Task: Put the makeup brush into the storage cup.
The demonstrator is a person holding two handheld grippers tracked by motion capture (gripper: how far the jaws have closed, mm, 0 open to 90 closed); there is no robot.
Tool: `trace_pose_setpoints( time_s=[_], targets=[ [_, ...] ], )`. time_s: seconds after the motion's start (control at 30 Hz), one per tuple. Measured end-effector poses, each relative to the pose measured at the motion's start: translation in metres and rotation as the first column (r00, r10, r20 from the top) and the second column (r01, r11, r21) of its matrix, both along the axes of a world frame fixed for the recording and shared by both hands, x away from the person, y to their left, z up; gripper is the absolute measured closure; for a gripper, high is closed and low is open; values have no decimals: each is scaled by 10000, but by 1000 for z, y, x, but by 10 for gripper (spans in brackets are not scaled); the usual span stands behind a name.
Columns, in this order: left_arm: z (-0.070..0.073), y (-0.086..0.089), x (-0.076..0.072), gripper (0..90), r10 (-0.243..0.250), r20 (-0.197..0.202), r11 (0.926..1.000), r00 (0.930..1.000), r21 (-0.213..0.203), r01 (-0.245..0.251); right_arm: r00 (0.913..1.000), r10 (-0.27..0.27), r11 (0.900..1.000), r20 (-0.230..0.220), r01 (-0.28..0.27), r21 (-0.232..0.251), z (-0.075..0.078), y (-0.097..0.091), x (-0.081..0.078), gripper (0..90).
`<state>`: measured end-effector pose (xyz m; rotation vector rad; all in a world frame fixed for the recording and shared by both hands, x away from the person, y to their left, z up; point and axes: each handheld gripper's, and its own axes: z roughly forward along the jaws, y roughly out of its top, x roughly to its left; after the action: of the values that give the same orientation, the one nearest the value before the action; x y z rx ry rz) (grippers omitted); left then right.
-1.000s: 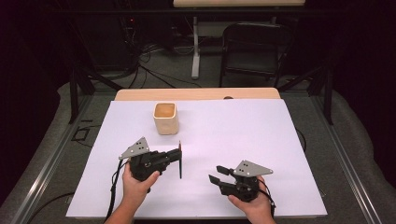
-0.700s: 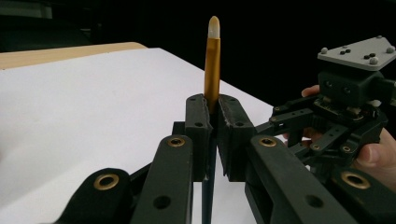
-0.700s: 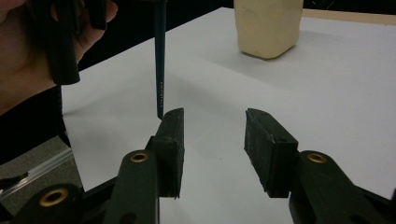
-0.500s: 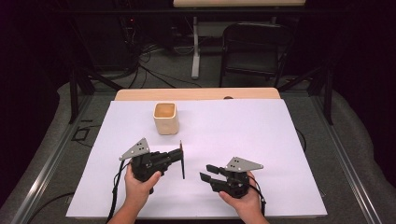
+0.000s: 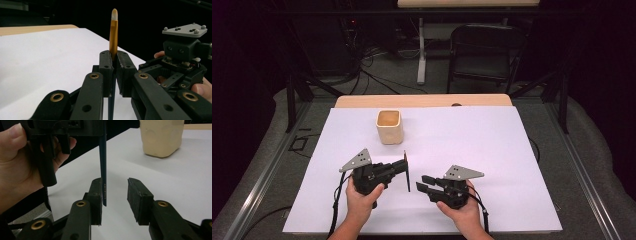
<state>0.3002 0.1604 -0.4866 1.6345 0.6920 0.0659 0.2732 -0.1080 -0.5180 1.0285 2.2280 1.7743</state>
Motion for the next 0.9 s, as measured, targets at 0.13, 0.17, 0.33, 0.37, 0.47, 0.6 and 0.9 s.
trace_pose_setpoints(
  time_s=[0.13,0.17,0.33,0.37,0.47,0.6,0.9],
  targets=[
    [-1,-1,0,834,-42,-47,10000,10000,38,42,9999,40,9999,-106,-39,109,0,4,2,657],
    [-1,-1,0,834,-38,-46,10000,10000,44,38,9999,35,9999,-145,-34,123,0,5,2,659],
    [0,0,0,834,-24,-22,10000,10000,-37,24,9997,107,9998,-204,-104,165,-1,9,4,681],
    [0,0,0,834,-29,-30,10000,10000,-60,29,9997,125,9997,-214,-121,189,-2,10,5,684],
    [0,0,0,834,-21,-19,10000,10000,-85,21,9993,187,9997,-319,-182,161,-3,13,5,693],
    [0,-1,-1,834,-47,-53,9999,10000,-97,46,9994,278,9996,-209,-279,-13,-5,16,4,693],
    [-1,-4,-2,834,-101,-63,9999,9999,-119,101,9992,300,9995,-260,-300,14,-7,20,5,694]
  ],
)
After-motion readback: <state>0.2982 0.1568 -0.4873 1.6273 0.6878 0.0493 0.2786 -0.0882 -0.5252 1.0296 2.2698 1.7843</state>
